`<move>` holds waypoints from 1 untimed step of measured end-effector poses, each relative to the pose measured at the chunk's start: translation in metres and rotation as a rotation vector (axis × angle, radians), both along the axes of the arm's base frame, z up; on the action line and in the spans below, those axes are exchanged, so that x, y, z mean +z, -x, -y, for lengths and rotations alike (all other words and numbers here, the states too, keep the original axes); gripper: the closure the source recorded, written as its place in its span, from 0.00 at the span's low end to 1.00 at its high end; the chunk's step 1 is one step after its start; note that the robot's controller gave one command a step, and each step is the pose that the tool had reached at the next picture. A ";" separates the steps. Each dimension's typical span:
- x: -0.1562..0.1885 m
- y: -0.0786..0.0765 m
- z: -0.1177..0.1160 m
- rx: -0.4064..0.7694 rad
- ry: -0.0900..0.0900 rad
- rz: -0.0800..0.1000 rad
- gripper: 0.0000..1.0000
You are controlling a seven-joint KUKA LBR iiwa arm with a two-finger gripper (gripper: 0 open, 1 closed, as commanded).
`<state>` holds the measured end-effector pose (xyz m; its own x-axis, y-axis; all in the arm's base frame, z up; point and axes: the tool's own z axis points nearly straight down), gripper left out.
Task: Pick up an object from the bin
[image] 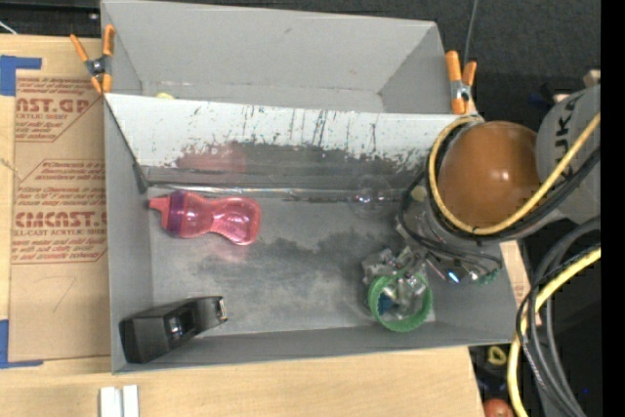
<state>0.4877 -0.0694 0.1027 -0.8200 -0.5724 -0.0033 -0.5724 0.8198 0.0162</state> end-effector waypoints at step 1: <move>0.123 -0.006 0.010 -0.028 0.000 0.009 1.00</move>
Offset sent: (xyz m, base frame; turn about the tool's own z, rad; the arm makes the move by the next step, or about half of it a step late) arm 0.0170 -0.0098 0.1381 -0.0201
